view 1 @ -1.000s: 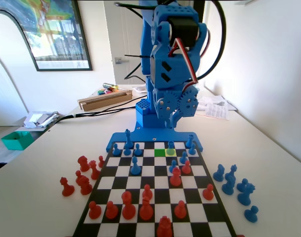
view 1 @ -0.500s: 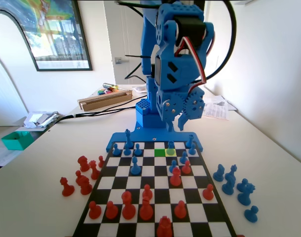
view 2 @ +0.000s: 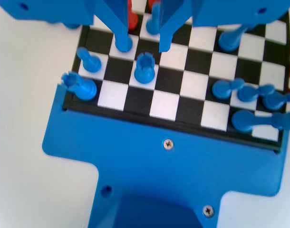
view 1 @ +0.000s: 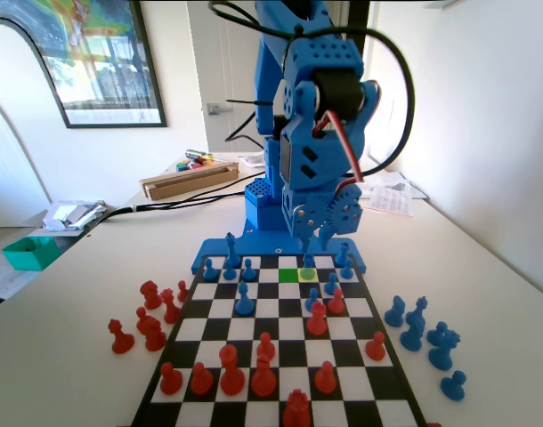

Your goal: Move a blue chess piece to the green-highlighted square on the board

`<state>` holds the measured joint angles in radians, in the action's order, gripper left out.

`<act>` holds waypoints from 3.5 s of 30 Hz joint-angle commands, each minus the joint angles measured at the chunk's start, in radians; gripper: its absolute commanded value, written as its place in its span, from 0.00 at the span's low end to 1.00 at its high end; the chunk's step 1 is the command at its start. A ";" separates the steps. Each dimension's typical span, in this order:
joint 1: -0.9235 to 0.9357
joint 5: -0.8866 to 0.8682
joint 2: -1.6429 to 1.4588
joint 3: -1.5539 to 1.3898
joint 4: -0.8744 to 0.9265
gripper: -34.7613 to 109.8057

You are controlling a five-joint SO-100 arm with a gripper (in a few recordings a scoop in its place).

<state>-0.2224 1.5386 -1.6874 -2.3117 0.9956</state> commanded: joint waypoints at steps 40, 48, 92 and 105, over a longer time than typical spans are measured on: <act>0.002 0.038 0.081 -0.018 -0.104 0.33; 0.002 0.038 0.109 -0.020 -0.117 0.33; -0.014 0.100 0.141 -0.035 -0.127 0.25; 0.074 0.149 0.080 0.044 0.006 0.25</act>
<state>-0.1611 1.6598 -1.5263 -2.2841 0.9817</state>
